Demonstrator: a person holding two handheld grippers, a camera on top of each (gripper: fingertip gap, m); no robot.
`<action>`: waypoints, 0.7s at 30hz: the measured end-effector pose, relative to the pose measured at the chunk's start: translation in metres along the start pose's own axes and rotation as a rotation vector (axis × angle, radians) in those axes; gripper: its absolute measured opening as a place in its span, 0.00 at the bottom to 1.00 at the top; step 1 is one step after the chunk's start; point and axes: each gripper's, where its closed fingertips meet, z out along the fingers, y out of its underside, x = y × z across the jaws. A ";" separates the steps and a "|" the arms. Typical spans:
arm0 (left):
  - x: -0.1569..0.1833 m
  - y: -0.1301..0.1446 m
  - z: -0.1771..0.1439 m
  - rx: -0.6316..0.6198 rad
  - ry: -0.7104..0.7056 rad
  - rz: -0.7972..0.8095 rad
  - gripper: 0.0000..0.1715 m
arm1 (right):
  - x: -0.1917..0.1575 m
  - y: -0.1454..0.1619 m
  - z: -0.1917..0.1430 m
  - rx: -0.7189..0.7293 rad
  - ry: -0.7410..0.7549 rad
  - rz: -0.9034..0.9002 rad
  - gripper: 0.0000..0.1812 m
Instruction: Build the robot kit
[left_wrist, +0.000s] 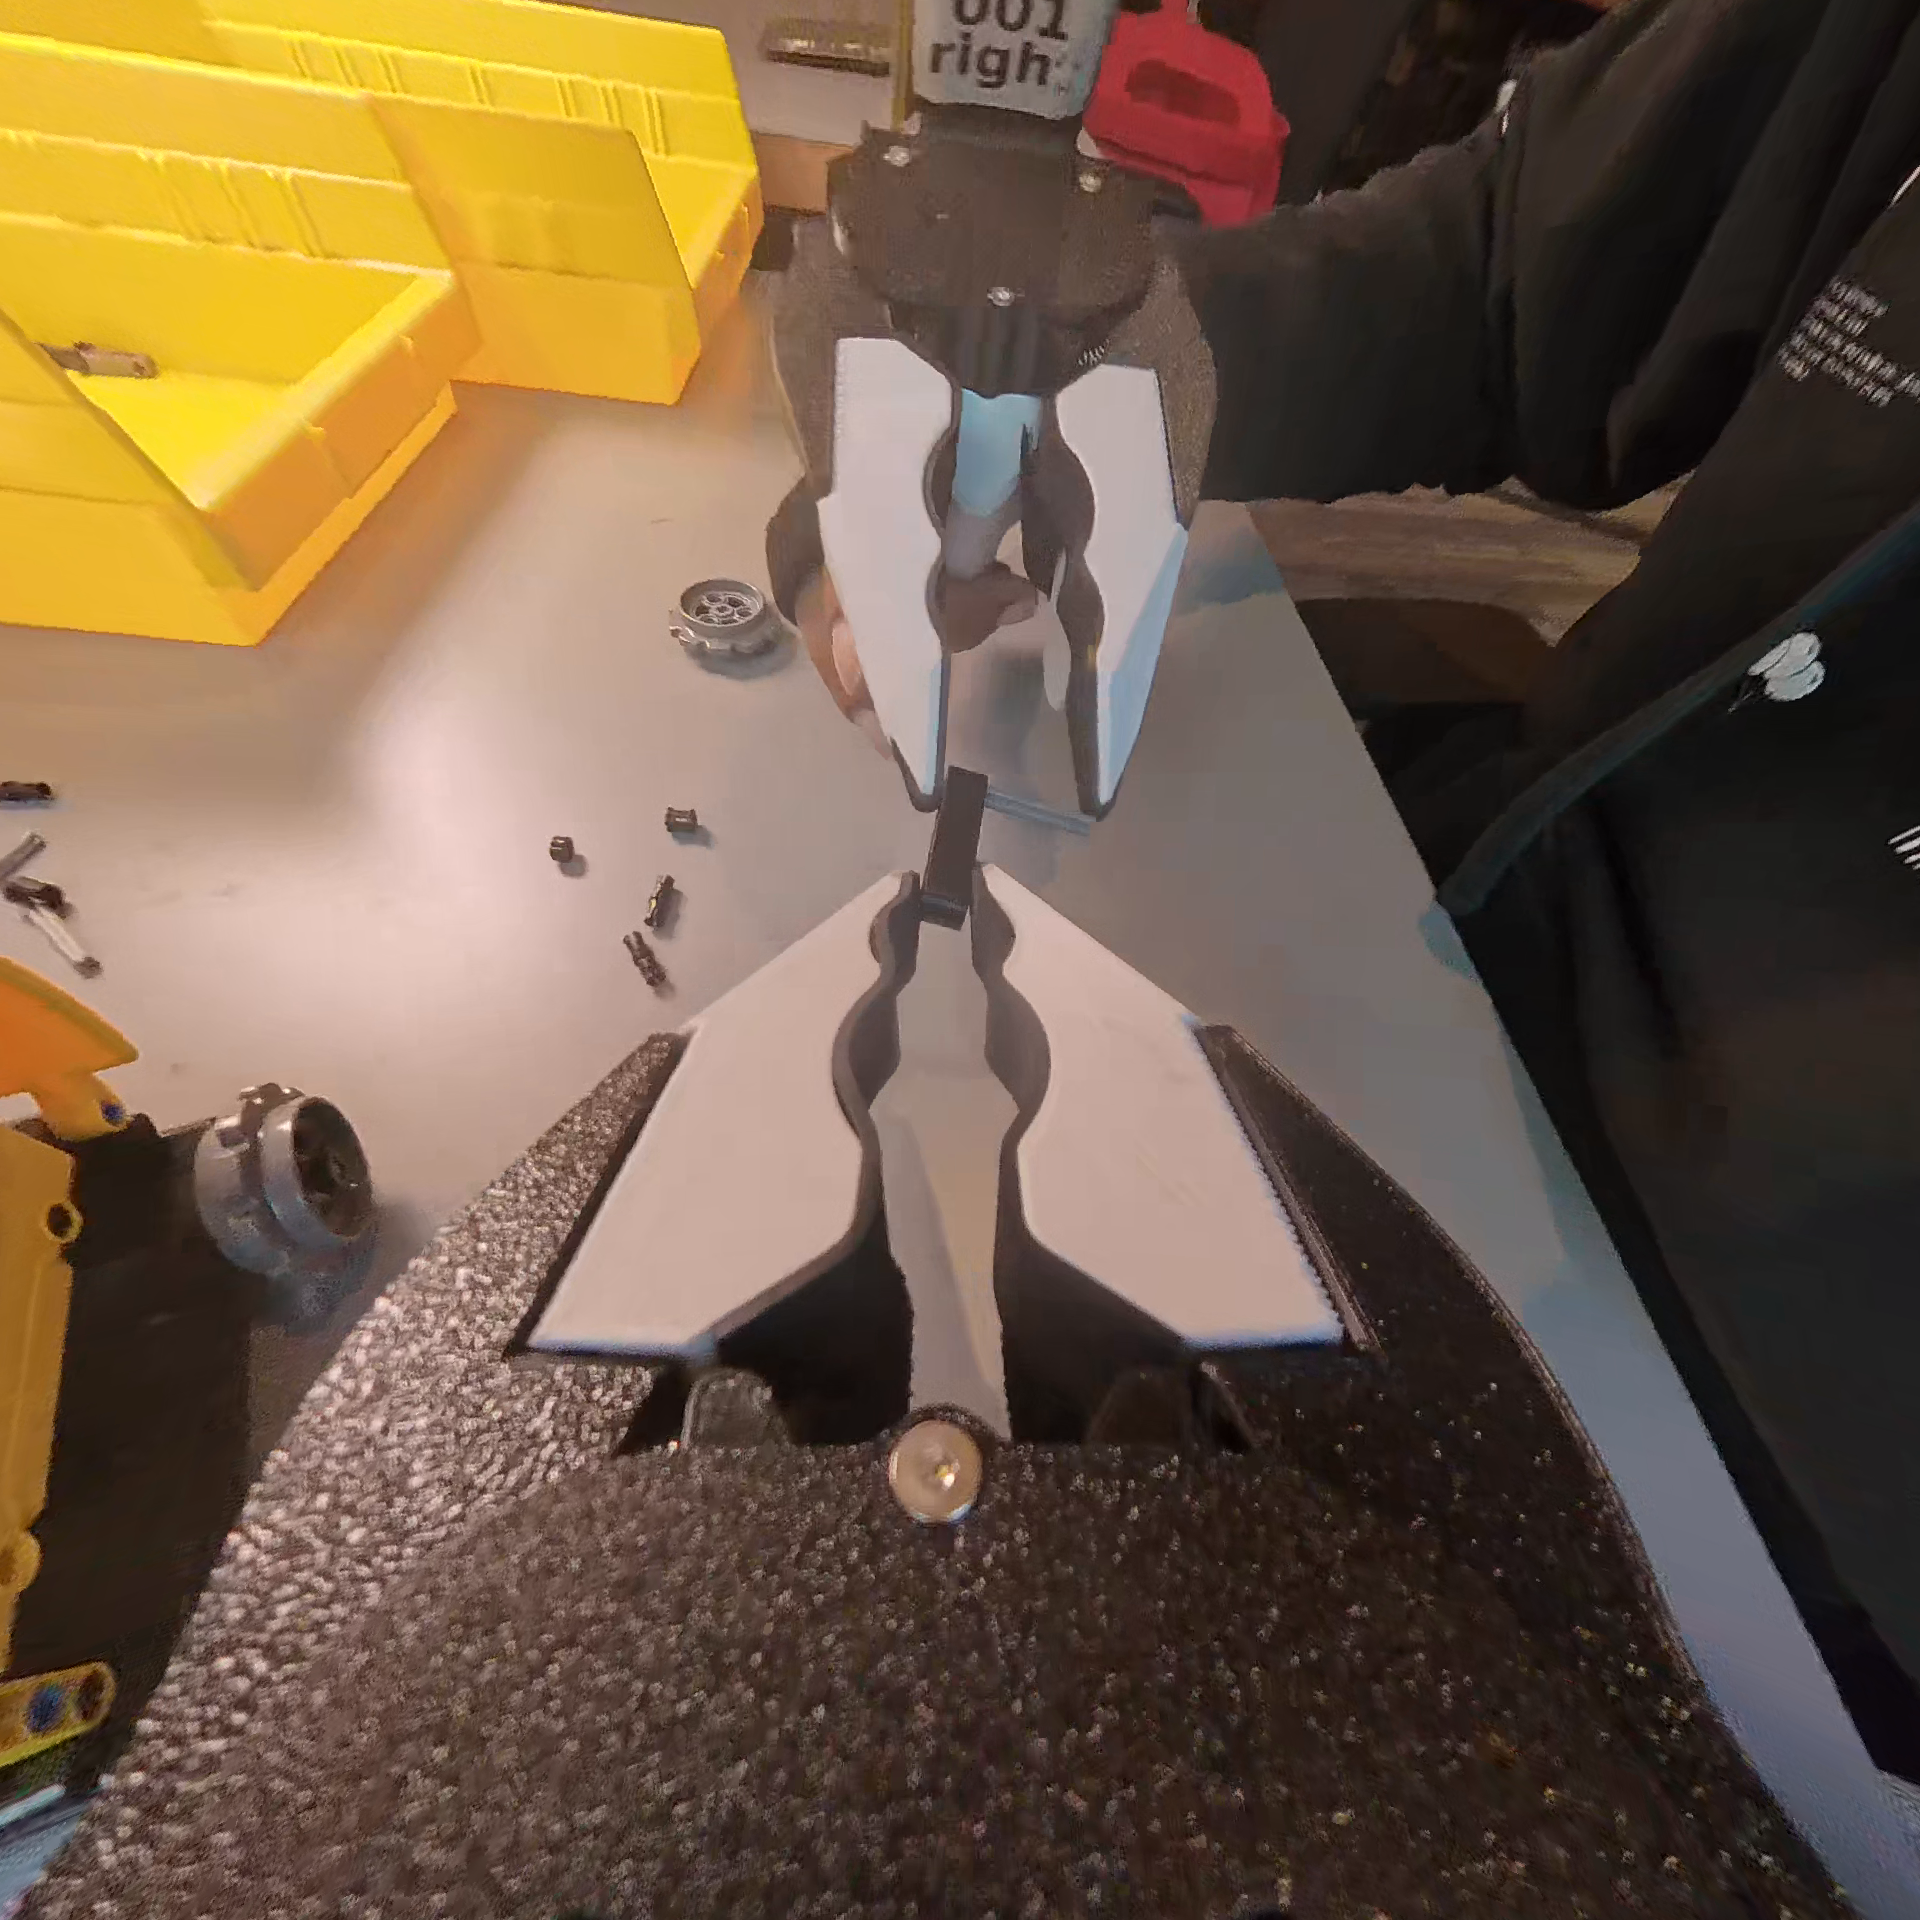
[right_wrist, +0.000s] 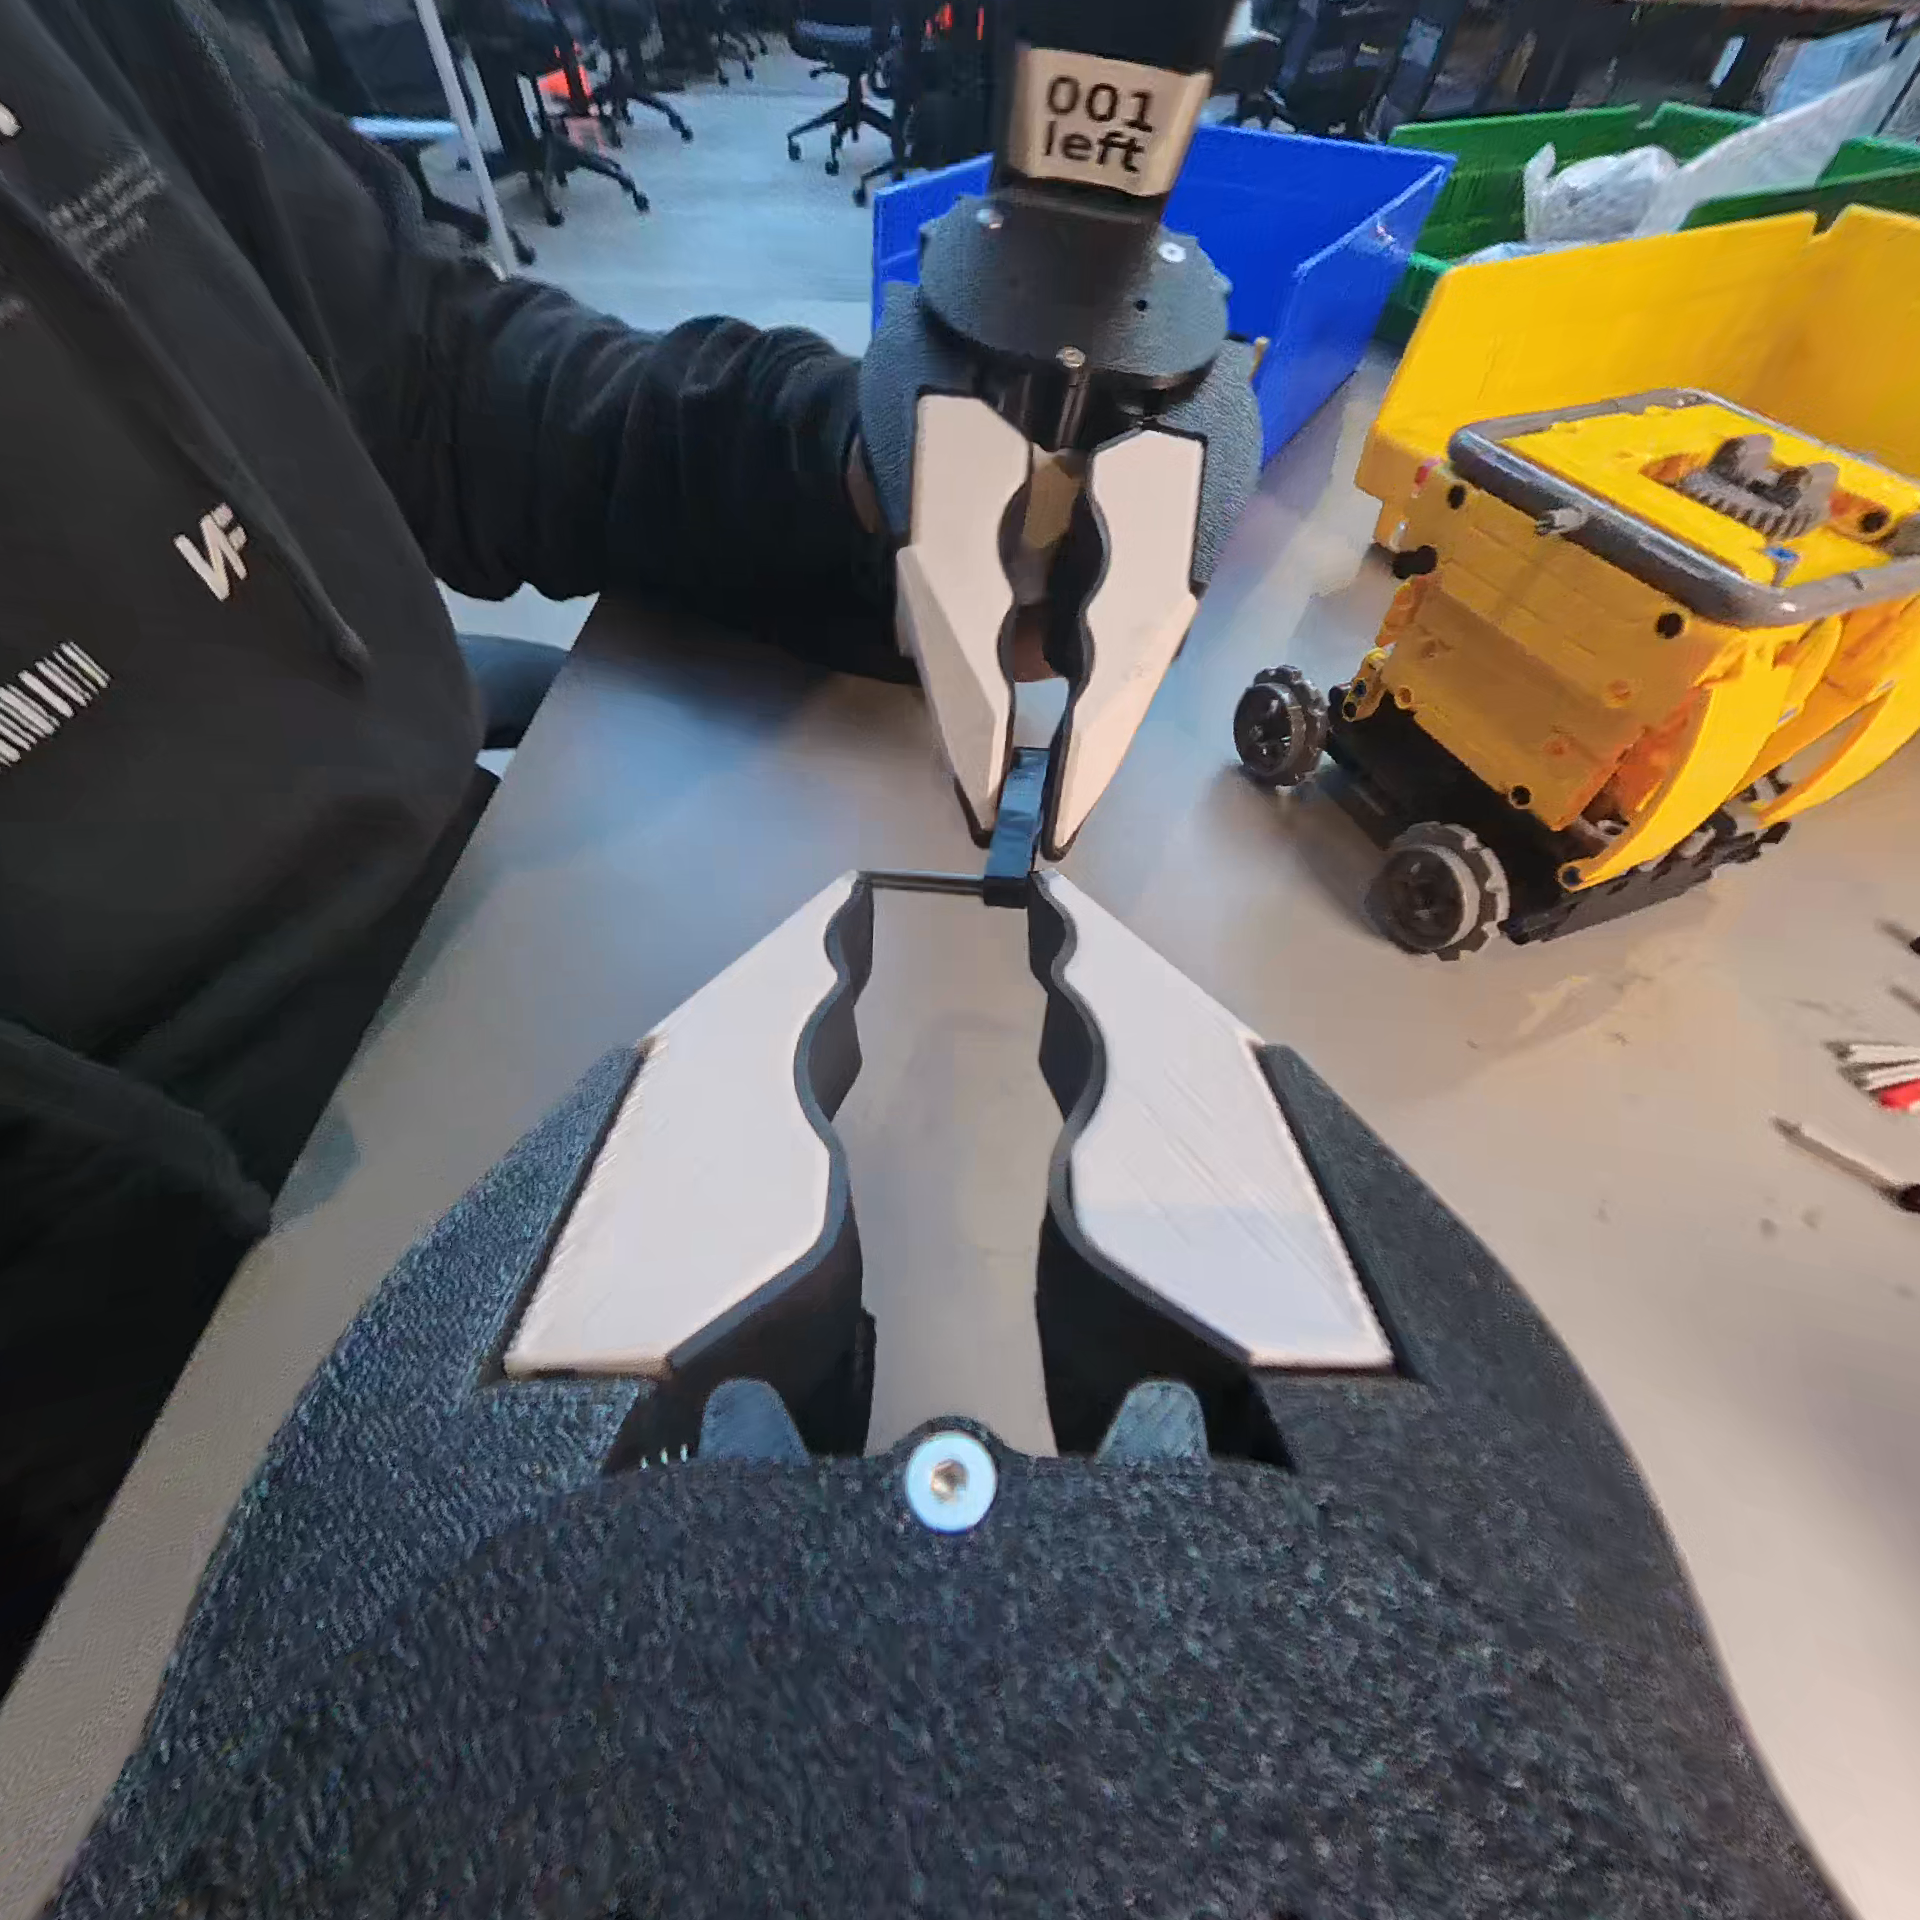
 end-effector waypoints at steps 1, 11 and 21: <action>0.000 0.000 0.000 0.004 0.021 -0.044 0.04 | -0.001 0.001 0.000 -0.010 0.005 -0.035 0.17; -0.009 0.007 -0.001 0.020 0.105 -0.398 0.04 | 0.021 0.013 0.007 -0.195 0.328 -0.400 0.13; -0.011 0.014 0.002 -0.002 0.121 -0.536 0.03 | 0.028 0.014 0.009 -0.275 0.493 -0.715 0.04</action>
